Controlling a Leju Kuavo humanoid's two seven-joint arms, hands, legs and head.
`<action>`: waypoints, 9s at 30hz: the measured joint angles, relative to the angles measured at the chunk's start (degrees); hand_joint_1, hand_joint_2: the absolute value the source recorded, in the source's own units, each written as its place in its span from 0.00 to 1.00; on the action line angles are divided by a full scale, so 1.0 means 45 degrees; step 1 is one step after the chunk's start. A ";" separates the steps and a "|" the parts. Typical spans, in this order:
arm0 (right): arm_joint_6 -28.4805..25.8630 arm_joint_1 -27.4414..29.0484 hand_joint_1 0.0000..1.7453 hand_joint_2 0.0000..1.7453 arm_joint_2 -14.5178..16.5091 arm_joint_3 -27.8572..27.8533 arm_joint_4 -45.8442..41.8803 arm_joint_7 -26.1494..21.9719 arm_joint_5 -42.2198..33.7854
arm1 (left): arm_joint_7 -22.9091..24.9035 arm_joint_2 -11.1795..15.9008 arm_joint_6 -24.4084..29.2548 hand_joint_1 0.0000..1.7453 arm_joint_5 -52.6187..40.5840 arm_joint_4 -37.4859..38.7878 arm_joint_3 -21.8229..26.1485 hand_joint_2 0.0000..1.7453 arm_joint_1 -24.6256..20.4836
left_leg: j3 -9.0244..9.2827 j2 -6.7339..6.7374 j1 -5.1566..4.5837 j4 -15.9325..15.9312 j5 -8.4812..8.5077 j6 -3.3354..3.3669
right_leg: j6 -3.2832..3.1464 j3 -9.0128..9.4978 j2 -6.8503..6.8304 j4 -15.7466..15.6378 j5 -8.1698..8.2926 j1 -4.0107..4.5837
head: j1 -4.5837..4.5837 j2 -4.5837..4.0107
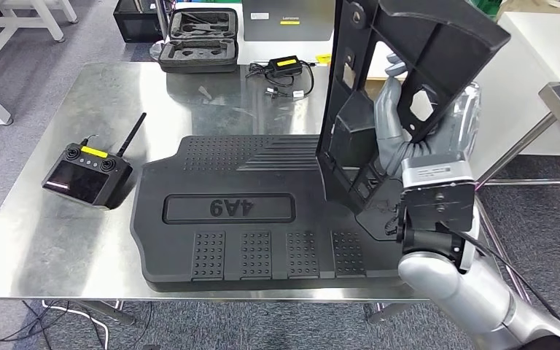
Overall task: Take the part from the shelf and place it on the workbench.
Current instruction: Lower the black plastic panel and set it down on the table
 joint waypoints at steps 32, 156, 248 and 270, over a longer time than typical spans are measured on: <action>0.0000 -0.0078 1.00 1.00 0.0019 -0.0028 0.0304 0.0324 0.0874 | 0.0180 0.0000 -0.0238 0.00 -0.0025 -0.0098 0.0001 1.00 0.0082 | 0.0082 0.0006 0.0013 -0.0070 -0.0003 0.0006 | 0.0076 0.0018 0.0001 0.0003 -0.0012 0.0015 | -0.0006 0.0000; 0.8739 -0.2216 0.00 1.00 0.4249 0.8715 1.1249 0.2167 0.8285 | 0.0641 0.0259 0.0238 0.00 0.2368 -0.1269 -0.0463 1.00 0.0279 | 0.0201 0.0030 0.0016 -0.0102 0.0008 0.0008 | 0.0064 0.0114 0.0008 0.0009 -0.0025 0.0019 | -0.0012 0.0000; 0.0029 0.3176 0.00 1.00 0.1147 0.0745 -0.2007 0.2391 1.1103 | 0.0532 0.0353 0.0119 0.00 0.1143 -0.1191 -0.0519 1.00 0.0249 | 0.0269 0.0056 0.0012 -0.0111 -0.0019 -0.0012 | 0.0064 0.0167 0.0025 -0.0017 -0.0035 0.0017 | -0.0039 0.0000; 0.0029 0.3238 0.00 1.00 0.1209 0.0578 -0.2259 0.2674 1.1344 | 0.0412 0.0335 0.0201 0.00 0.1209 -0.1191 -0.0519 0.75 0.0259 | 0.0270 0.0056 0.0012 -0.0111 -0.0018 -0.0012 | 0.0064 0.0168 0.0024 -0.0017 -0.0036 0.0017 | -0.0040 0.0000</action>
